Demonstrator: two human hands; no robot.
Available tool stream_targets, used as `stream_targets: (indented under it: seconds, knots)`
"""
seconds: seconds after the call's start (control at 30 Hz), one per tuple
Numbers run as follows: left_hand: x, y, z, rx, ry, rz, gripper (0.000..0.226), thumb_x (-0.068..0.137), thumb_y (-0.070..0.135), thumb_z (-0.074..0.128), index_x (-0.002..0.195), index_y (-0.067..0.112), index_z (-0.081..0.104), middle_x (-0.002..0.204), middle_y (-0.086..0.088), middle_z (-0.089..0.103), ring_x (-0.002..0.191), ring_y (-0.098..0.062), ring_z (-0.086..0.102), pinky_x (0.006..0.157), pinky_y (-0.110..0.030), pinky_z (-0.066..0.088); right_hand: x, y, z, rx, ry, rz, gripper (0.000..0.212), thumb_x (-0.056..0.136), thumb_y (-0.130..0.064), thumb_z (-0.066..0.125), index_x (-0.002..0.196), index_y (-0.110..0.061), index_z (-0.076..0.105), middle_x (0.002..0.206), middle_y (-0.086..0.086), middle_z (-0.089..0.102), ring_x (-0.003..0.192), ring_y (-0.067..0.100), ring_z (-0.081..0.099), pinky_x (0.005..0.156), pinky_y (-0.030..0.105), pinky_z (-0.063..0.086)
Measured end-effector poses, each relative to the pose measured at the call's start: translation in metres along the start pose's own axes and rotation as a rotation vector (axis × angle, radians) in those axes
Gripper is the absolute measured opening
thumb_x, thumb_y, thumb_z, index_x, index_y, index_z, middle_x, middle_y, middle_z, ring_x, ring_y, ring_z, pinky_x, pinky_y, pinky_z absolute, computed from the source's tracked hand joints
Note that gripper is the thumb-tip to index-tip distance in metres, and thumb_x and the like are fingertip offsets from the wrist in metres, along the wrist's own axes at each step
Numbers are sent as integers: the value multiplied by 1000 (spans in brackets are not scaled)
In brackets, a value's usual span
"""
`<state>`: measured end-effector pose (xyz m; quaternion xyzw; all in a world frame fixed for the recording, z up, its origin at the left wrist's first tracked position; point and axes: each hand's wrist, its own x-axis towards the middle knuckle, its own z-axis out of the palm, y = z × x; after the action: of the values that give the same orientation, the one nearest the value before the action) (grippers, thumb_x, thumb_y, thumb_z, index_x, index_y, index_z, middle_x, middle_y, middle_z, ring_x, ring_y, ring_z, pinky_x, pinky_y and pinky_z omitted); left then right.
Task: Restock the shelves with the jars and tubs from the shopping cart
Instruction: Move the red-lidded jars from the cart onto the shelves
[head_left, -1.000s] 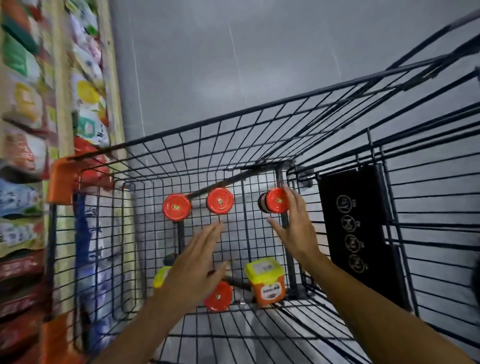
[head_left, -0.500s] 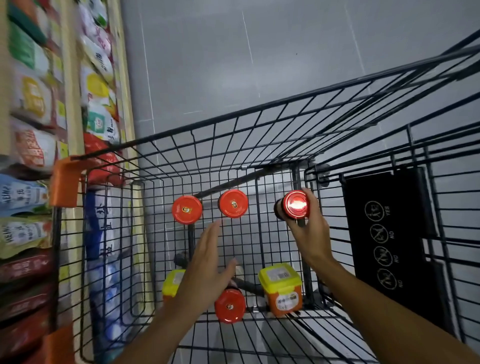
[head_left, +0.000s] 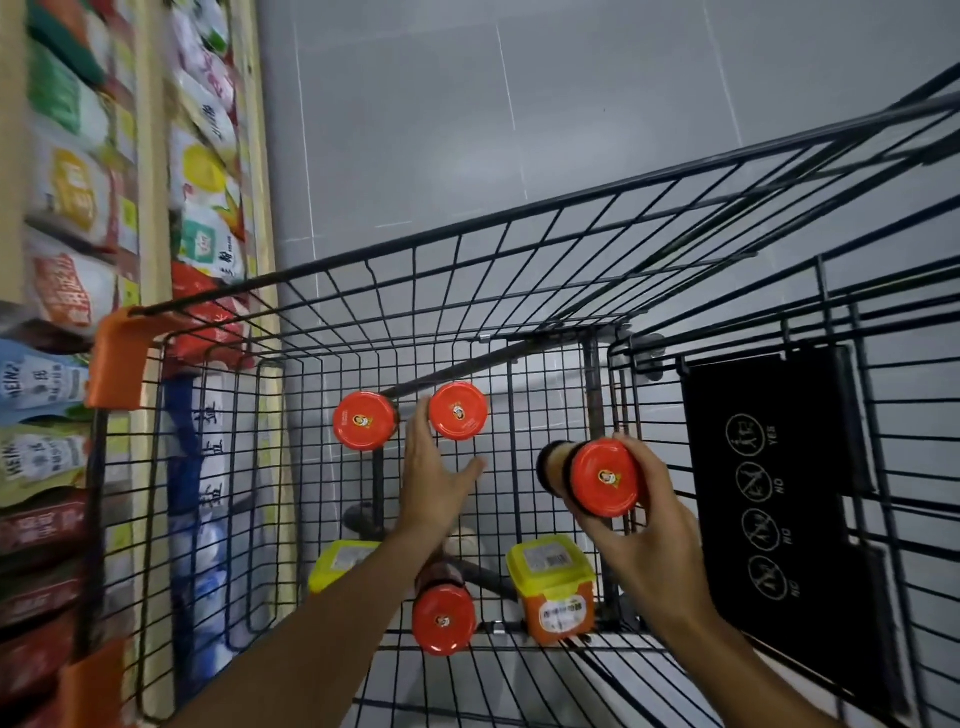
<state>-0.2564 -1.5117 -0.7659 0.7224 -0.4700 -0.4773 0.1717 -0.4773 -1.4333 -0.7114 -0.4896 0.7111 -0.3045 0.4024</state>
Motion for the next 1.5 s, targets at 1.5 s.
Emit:
stream_targets:
  seconds: [1.5]
  knots:
    - [-425, 340, -287, -380, 410, 641, 59, 49, 48, 88, 101, 23, 74, 94, 8, 79, 89, -4, 73, 78, -14, 52, -141, -408, -266, 214, -35, -763, 90, 61, -71, 83, 141, -48, 49, 120, -24, 69, 110, 1, 68, 97, 38, 58]
